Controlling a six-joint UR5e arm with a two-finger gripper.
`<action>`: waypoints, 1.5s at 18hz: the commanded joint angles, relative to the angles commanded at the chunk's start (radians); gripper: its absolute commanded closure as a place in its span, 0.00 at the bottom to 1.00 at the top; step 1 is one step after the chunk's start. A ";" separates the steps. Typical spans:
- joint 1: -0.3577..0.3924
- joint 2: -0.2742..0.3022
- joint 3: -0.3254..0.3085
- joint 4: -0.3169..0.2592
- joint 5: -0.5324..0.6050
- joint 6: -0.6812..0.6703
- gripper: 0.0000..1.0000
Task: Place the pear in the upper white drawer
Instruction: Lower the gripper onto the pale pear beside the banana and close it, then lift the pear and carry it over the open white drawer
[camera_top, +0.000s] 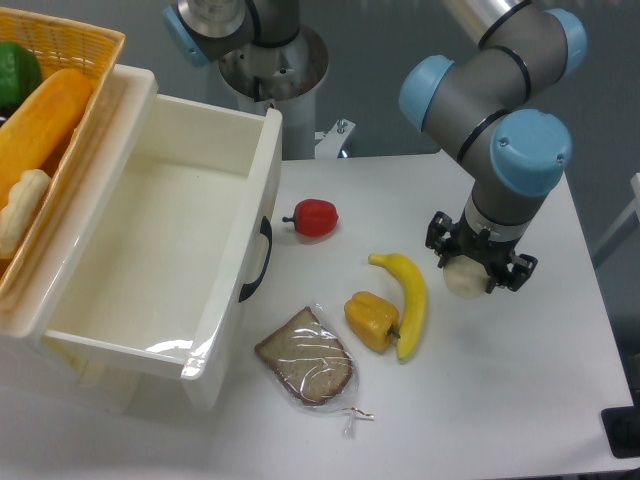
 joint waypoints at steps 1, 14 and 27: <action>-0.003 0.003 0.000 -0.002 0.000 0.000 0.85; -0.092 0.132 -0.026 -0.049 -0.106 -0.176 0.84; -0.274 0.364 -0.061 -0.100 -0.279 -0.361 0.81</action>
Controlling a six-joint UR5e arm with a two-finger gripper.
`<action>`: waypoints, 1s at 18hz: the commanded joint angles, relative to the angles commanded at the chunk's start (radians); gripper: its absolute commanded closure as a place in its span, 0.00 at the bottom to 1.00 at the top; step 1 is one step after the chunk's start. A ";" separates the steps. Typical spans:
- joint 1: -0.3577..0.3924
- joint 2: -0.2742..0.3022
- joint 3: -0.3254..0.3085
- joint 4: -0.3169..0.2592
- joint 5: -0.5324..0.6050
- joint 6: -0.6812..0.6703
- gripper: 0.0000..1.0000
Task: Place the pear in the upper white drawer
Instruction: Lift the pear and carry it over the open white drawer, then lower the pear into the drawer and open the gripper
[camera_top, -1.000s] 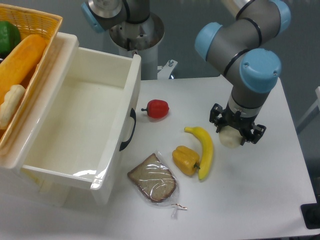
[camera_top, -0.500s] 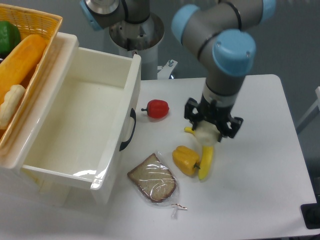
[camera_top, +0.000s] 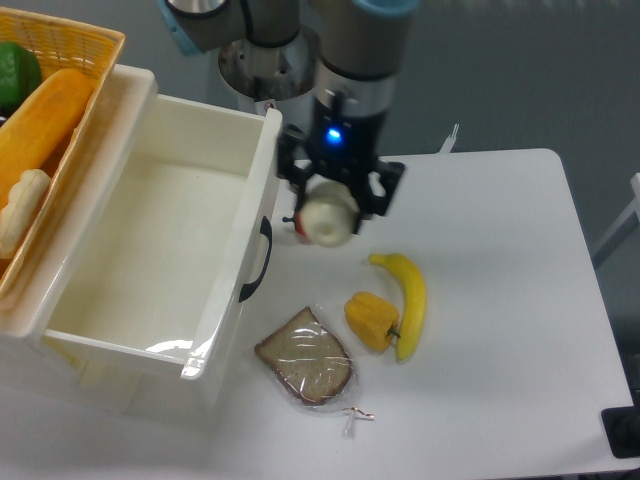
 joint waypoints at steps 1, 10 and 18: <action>-0.021 0.000 0.000 0.003 0.000 0.003 0.81; -0.143 -0.009 -0.049 0.006 0.024 0.175 0.80; -0.216 -0.032 -0.112 0.011 0.052 0.210 0.80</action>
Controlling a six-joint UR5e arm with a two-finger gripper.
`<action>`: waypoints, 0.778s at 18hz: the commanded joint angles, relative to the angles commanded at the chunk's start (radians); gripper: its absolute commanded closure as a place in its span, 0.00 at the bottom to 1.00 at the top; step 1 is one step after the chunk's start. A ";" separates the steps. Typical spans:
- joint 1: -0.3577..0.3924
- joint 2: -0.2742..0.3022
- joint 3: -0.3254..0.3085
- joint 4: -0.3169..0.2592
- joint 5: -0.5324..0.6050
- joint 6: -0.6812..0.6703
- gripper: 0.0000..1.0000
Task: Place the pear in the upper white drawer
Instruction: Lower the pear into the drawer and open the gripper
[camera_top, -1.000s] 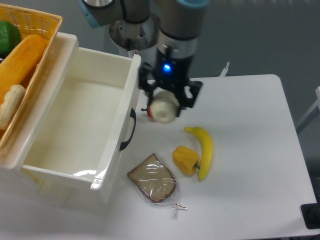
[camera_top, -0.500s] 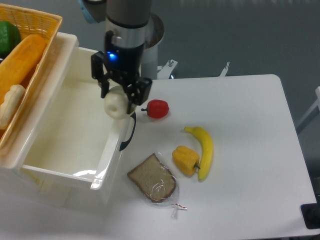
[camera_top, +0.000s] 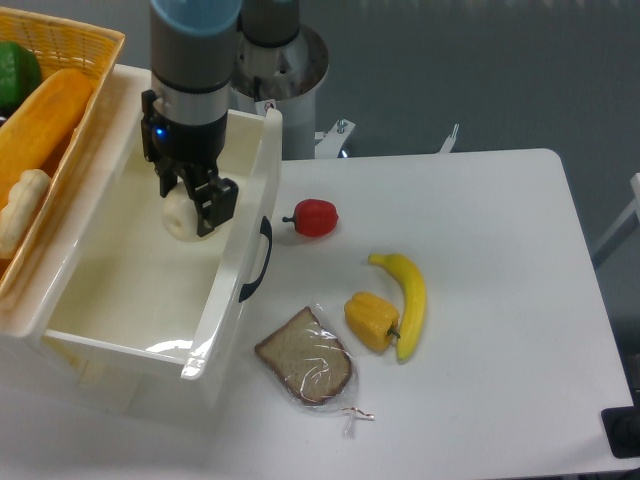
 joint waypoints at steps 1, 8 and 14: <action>-0.003 -0.008 -0.002 0.002 0.005 0.000 0.80; -0.011 -0.043 -0.002 0.002 0.020 0.031 0.69; -0.032 -0.081 0.000 0.020 0.028 0.032 0.41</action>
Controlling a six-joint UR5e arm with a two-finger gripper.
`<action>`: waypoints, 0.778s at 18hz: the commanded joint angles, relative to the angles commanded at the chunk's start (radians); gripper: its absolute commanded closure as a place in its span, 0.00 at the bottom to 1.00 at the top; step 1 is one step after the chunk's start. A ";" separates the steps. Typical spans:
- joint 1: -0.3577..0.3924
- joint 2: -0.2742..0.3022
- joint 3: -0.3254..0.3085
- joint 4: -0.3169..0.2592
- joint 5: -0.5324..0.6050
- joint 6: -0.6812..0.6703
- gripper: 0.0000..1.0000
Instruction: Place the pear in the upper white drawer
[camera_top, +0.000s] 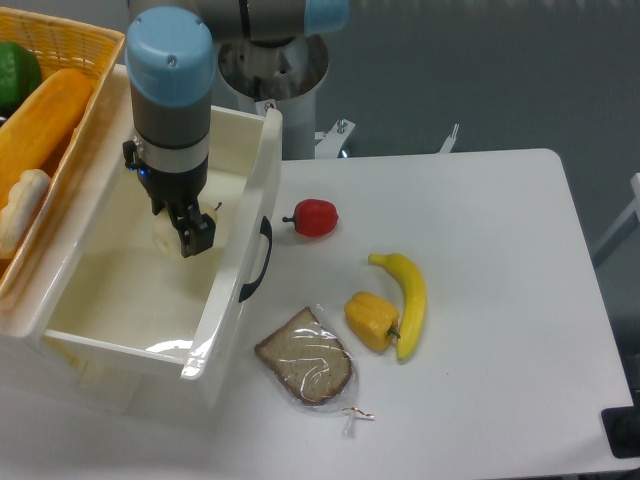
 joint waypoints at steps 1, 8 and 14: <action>-0.002 -0.009 0.002 0.005 0.000 0.000 0.35; -0.025 -0.031 0.009 0.037 0.048 -0.005 0.09; -0.025 -0.025 0.031 0.037 0.046 -0.018 0.00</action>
